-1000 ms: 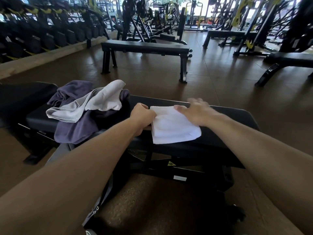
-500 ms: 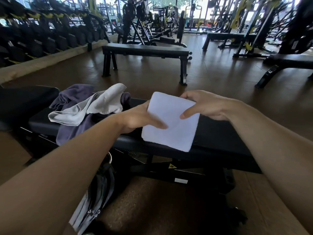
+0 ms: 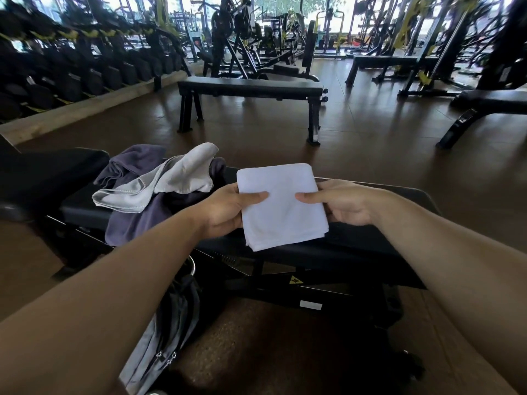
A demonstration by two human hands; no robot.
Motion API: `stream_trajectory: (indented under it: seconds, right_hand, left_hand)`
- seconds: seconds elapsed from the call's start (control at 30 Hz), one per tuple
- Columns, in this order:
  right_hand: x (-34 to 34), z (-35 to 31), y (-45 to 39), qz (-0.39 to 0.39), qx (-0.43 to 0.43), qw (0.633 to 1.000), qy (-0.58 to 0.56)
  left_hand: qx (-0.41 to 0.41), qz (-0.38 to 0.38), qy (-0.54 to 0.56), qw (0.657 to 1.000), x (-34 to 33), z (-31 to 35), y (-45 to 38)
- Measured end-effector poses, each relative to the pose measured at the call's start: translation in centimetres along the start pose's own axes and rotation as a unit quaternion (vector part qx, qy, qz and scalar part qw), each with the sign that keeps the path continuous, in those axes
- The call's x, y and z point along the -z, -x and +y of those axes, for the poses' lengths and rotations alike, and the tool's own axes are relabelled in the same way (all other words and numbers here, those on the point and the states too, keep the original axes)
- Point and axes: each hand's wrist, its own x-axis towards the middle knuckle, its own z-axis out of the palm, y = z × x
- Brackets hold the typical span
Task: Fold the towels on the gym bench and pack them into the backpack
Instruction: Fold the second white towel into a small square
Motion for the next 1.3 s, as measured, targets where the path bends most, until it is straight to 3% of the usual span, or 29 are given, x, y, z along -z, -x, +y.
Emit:
stream_trajectory:
  seconds: [0.23,0.4,0.73,1.0,1.17,1.3]
  right_hand:
    - [0.1,0.2,-0.2,0.053,0.017,0.998,-0.037]
    - [0.4,0.6,-0.4,0.060,0.023,0.994,-0.087]
    - [0.8,0.7,-0.8,0.080,0.052,0.979,-0.183]
    - [0.9,1.8,-1.5,0.100,0.063,0.988,-0.098]
    - [0.9,2.9,-2.3,0.169,0.104,0.977,0.073]
    - [0.9,2.7,-1.8,0.177,0.175,0.951,0.183]
  left_hand:
    - [0.036,0.001,-0.025,0.999,-0.5,0.0,0.0]
    - [0.047,0.054,-0.036,0.997,-0.7,-0.5,-0.3]
    - [-0.033,0.095,0.027,0.995,-1.1,0.9,-0.6]
    - [-0.056,0.121,-0.031,0.991,-1.2,0.1,-0.9]
    - [-0.102,0.105,-0.128,0.981,-1.1,-1.6,-0.9]
    - [-0.066,0.063,-0.114,0.989,-1.1,-0.8,-0.4]
